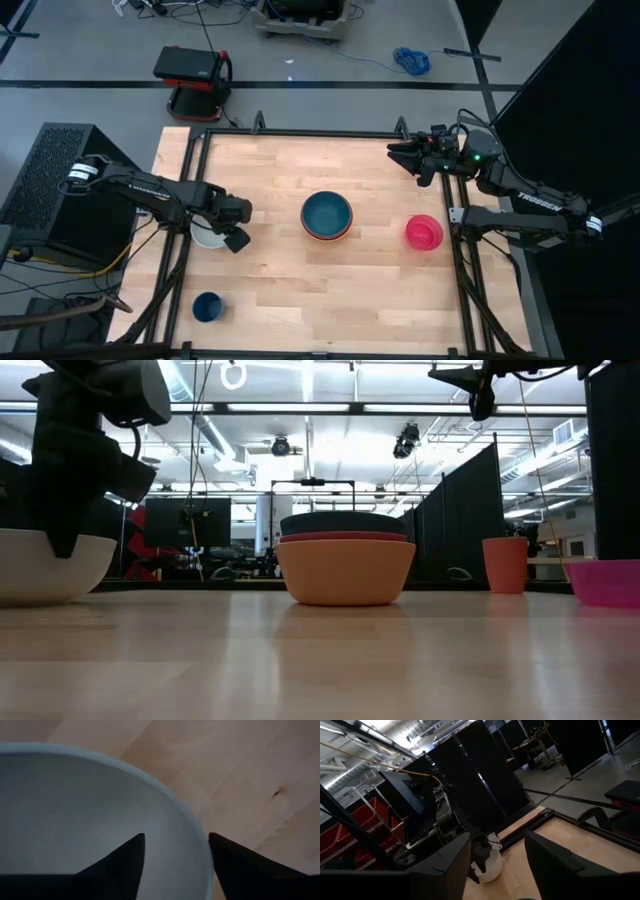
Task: Nest bowls inside each other
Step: Stack the white bowl on top of the blue bowl
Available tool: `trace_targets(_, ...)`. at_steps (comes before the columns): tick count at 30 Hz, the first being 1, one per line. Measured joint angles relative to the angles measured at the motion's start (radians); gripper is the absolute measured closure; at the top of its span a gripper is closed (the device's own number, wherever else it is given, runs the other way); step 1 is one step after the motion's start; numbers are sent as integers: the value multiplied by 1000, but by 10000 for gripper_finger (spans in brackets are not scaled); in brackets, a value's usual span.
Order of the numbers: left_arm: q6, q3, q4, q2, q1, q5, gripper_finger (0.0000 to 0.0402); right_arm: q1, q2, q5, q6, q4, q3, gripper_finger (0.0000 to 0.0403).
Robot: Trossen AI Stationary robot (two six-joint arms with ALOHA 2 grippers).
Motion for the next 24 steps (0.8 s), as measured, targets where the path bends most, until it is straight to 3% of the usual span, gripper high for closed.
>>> trace_targets(7, 5, 2, 41, 0, 0, 2, 381, 0, 0, 0, 0, 0, 0, 245)
trace_targets(24, 270, 328, 116, 1, 2, -267, 400, 0, 0, 25, -3, -6, 0, 241)
